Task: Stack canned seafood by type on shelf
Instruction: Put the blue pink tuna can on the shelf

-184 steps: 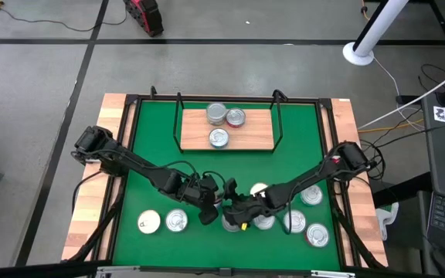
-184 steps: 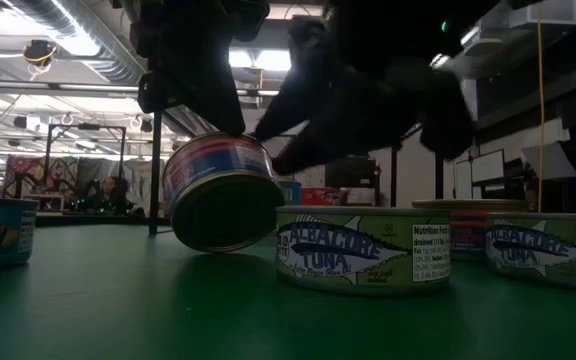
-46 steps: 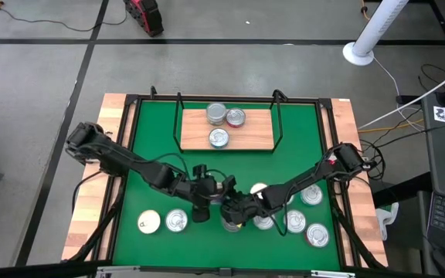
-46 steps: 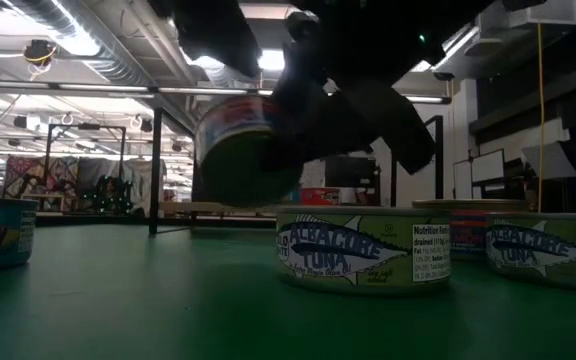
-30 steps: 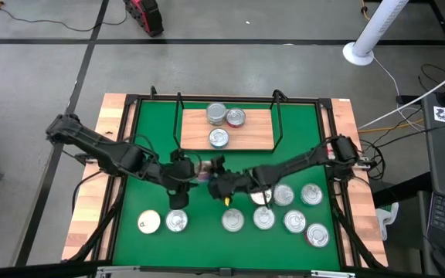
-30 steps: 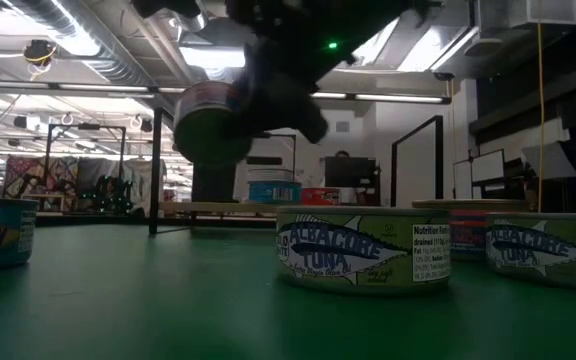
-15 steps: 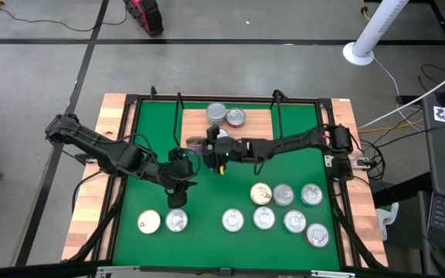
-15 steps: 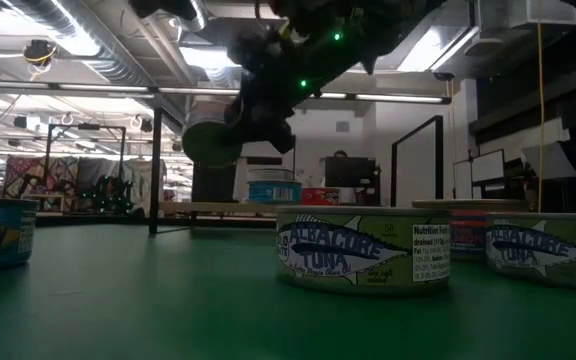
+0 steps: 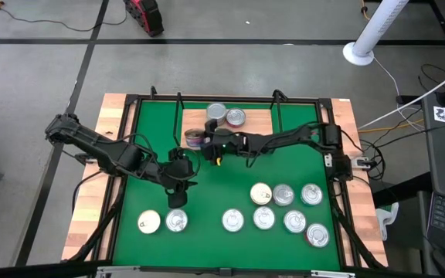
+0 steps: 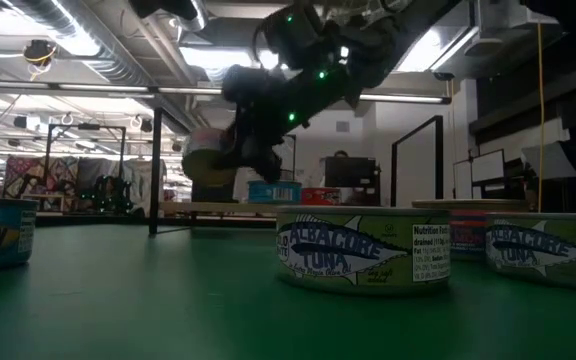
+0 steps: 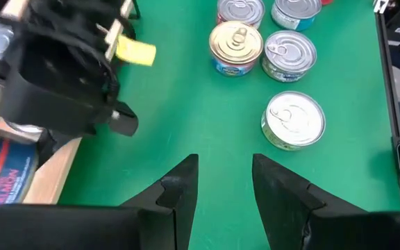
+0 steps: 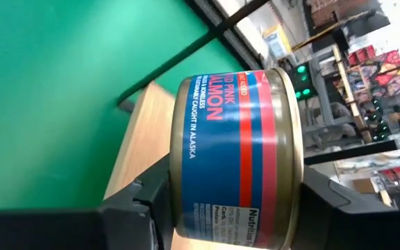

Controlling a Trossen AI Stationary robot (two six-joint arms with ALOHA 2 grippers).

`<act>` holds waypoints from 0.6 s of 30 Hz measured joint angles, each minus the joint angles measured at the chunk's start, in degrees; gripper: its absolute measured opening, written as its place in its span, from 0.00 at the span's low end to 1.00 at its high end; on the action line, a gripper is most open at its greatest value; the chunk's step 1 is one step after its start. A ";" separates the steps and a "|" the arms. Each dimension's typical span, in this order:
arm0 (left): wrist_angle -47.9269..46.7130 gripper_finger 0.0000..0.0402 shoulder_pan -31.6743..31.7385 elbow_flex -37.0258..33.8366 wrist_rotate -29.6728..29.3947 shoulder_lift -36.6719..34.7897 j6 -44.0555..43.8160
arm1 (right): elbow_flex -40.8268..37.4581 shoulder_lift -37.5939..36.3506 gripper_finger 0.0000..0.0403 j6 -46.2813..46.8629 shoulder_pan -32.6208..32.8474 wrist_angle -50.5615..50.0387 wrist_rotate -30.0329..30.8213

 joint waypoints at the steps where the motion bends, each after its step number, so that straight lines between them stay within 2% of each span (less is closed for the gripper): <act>1: 0.02 0.33 0.01 0.00 -0.20 0.00 0.03 | 0.00 0.44 0.47 -0.04 -0.15 -0.17 0.35; 18: 0.06 0.33 0.04 0.00 -1.16 0.02 0.08 | 0.04 3.19 0.47 -0.11 -0.65 1.52 0.50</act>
